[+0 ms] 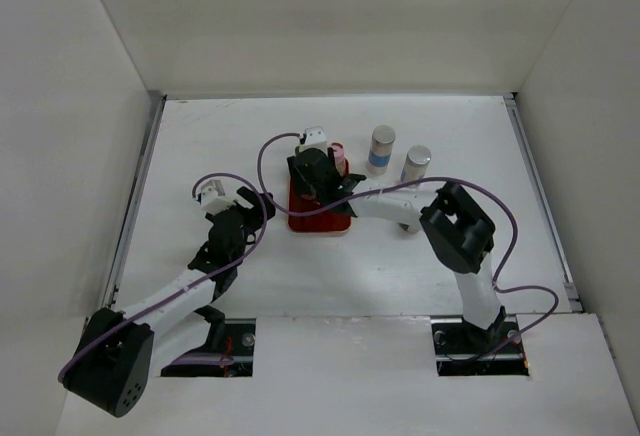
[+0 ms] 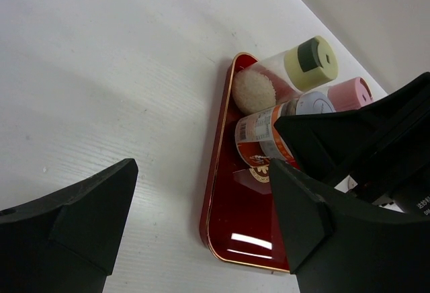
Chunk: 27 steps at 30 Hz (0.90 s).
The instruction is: Organize the condiment bottles
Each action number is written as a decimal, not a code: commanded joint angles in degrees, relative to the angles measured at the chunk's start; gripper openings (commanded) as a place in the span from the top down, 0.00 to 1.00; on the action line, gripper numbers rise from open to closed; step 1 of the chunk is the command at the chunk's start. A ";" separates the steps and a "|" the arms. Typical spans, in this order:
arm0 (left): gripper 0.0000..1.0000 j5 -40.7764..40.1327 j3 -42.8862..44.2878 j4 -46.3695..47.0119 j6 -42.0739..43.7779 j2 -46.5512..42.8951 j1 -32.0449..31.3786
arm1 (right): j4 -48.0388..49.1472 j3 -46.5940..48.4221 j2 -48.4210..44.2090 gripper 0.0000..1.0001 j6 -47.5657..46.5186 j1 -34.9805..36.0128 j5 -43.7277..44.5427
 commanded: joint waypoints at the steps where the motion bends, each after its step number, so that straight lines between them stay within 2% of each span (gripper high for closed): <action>1: 0.22 0.60 -0.52 2.16 -0.22 -1.39 0.19 | 4.56 4.63 -1.22 0.38 0.33 -0.07 -0.52; 8: 0.21 0.25 -0.34 2.33 -0.22 -0.86 -0.16 | 4.47 4.10 -0.25 0.34 1.03 1.69 0.00; 13: 0.21 0.51 -0.25 2.51 -0.22 -0.42 -0.42 | 3.68 2.70 -2.70 0.17 1.21 1.77 1.32; 20: 0.21 0.33 -0.43 2.16 -0.22 -1.56 -0.51 | 3.50 -5.90 -16.05 0.14 1.21 2.48 2.73; 23: 0.21 1.04 -0.43 2.07 -0.22 -1.74 -0.42 | 4.03 -14.15 -24.65 0.14 1.82 2.48 4.31; 27: 0.21 0.77 -0.34 2.07 -0.22 -1.04 -0.69 | 4.73 -25.67 -34.95 0.17 3.66 -3.22 7.48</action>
